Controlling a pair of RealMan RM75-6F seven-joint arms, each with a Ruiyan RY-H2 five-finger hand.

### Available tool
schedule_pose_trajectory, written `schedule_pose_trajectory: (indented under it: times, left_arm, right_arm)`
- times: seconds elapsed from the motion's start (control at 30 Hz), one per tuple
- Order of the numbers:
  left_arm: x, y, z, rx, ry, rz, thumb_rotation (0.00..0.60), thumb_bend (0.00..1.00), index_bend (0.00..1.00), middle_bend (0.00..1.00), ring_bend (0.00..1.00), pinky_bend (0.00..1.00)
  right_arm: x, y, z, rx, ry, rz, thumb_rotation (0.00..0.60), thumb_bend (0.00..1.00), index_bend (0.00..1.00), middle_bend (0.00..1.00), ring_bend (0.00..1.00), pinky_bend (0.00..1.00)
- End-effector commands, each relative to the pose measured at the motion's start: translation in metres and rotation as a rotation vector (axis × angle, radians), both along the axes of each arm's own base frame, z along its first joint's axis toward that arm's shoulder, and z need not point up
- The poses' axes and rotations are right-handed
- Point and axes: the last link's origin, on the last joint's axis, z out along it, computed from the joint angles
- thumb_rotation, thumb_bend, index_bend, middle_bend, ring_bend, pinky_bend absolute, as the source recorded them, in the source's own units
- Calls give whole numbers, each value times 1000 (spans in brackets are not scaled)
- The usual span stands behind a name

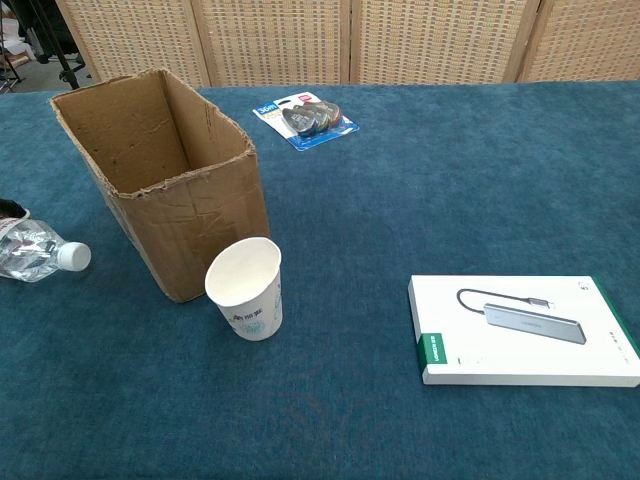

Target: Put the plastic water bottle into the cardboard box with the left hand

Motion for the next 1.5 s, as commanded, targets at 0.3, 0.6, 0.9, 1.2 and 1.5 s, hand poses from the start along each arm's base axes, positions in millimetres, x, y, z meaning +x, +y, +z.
schedule_pose_trajectory:
  times: [0.3,0.6,0.9,1.2,1.5]
  left_arm:
    - [7,2,14,86,-37,-35,600,686,773,573,426,469]
    - [30,-5,62,157,-98,-79,600,686,793,585,438,475]
    - [73,-13,103,218,-132,-241,600,690,802,592,441,475]
    - [120,0,116,339,-283,-480,600,689,803,592,441,475]
    - [150,26,83,349,-253,-640,600,679,802,592,441,475]
  right_arm:
    - [0,-1,0,0,-2,-2,600,133,147,0,0,0]
    - [0,-1,-1,-3,-4,1,600,136,147,0,0,0]
    - [1,-1,-3,0,1,1,600,135,147,0,0,0]
    - [1,-2,-2,-1,-3,1,600,131,147,0,0,0]
    - [0,-2,-1,-2,-6,0,600,131,147,0,0,0]
